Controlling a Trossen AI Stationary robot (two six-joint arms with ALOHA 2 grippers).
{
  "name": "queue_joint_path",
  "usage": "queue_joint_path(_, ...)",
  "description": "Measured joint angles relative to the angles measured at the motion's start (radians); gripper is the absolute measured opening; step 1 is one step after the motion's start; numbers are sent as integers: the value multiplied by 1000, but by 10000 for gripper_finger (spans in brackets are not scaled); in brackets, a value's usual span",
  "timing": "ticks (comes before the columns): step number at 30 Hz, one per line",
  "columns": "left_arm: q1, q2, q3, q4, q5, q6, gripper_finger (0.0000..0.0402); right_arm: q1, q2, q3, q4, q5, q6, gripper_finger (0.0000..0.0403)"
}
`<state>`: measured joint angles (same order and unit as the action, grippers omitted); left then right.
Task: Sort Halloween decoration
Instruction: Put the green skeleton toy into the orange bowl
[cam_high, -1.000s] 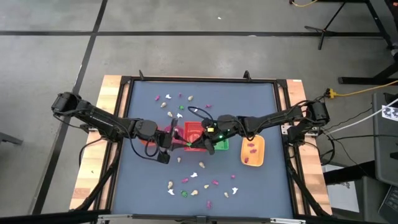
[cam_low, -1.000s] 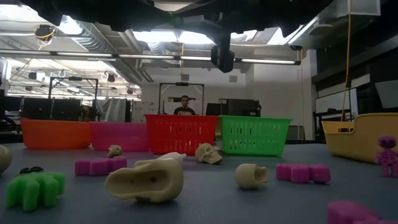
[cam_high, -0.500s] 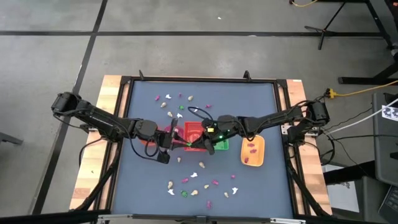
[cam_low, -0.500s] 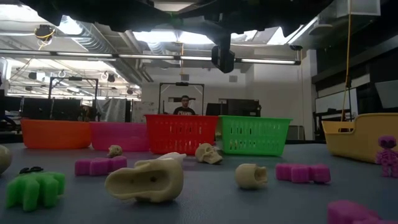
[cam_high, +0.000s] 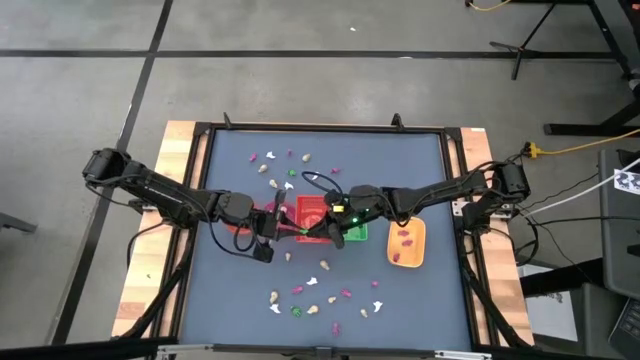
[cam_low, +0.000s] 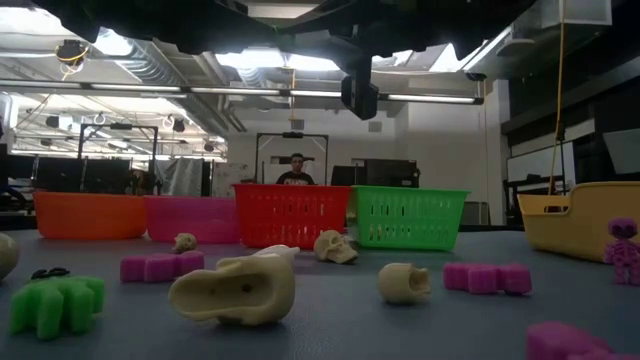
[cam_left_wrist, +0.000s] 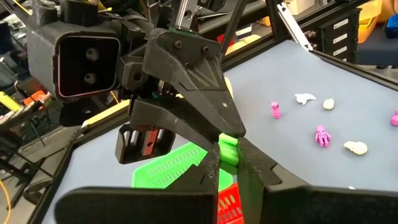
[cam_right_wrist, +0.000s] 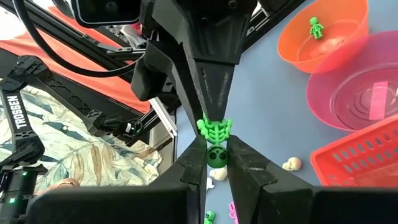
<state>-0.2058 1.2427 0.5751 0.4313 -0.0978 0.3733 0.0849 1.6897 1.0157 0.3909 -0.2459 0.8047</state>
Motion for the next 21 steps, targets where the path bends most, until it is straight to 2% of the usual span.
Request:
queue_joint_path(14, 0, 0, 0, 2, 2, 0, 16, 0, 0, 0, 0, 0, 0, 52)
queue_joint_path(17, 0, 0, 0, 3, 2, 0, 16, 0, 0, 0, 1, 1, 0, 75)
queue_joint_path(21, 0, 0, 0, 4, -3, -4, 16, 0, 0, 0, -1, 26, 0, 125)
